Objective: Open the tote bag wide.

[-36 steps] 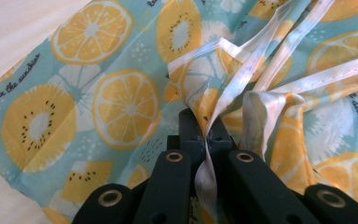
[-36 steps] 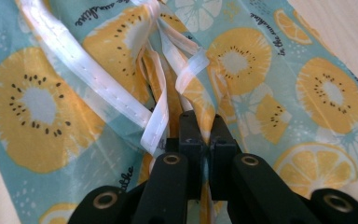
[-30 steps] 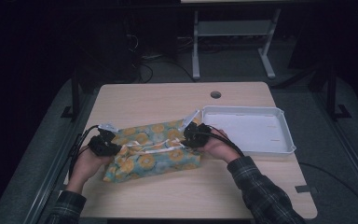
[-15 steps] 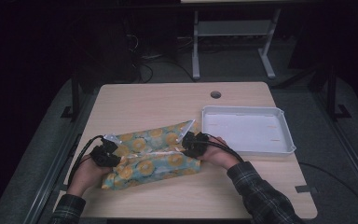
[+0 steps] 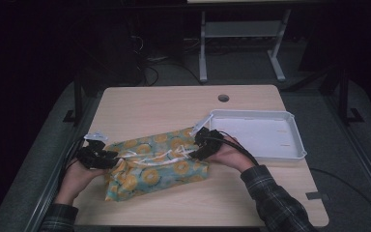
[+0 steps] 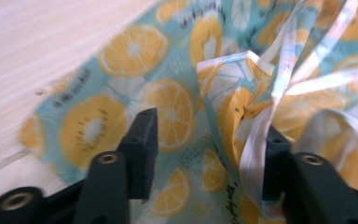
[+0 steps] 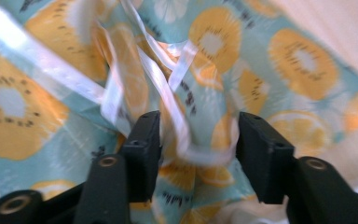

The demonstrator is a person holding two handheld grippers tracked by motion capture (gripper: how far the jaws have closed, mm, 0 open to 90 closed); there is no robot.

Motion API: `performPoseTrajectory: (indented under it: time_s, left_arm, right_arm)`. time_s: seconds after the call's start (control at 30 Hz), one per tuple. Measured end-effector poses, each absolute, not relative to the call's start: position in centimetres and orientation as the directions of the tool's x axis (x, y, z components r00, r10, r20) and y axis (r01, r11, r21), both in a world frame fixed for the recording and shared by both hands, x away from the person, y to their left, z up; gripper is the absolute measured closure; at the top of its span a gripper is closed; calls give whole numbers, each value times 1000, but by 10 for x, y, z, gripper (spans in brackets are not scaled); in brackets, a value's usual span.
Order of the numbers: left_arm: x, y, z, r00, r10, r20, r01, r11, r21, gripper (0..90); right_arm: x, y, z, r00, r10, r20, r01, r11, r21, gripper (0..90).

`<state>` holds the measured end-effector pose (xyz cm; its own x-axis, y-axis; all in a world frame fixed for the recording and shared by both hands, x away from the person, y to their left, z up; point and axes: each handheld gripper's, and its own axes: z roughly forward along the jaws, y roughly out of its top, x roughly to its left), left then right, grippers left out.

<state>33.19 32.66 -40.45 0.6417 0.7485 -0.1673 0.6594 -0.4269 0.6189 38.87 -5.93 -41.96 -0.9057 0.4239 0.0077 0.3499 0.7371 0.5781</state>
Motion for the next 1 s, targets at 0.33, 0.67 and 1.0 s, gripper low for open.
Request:
performPoseTrajectory:
  time_s: [0.33,0.67,1.0]
  left_arm:
    - [315,347,-383,638,749,-178,636,-382,671,357]
    - [277,351,-394,642,753,-144,635,-416,651,328]
    - [245,354,-408,648,755,-99,629,-456,630,297]
  right_arm:
    - [379,-77,-392,-905,425,7,326,685,652,415]
    - [372,-80,-378,-914,406,-6,283,647,708,469]
    - [384,-59,-371,-931,365,-20,236,640,732,505]
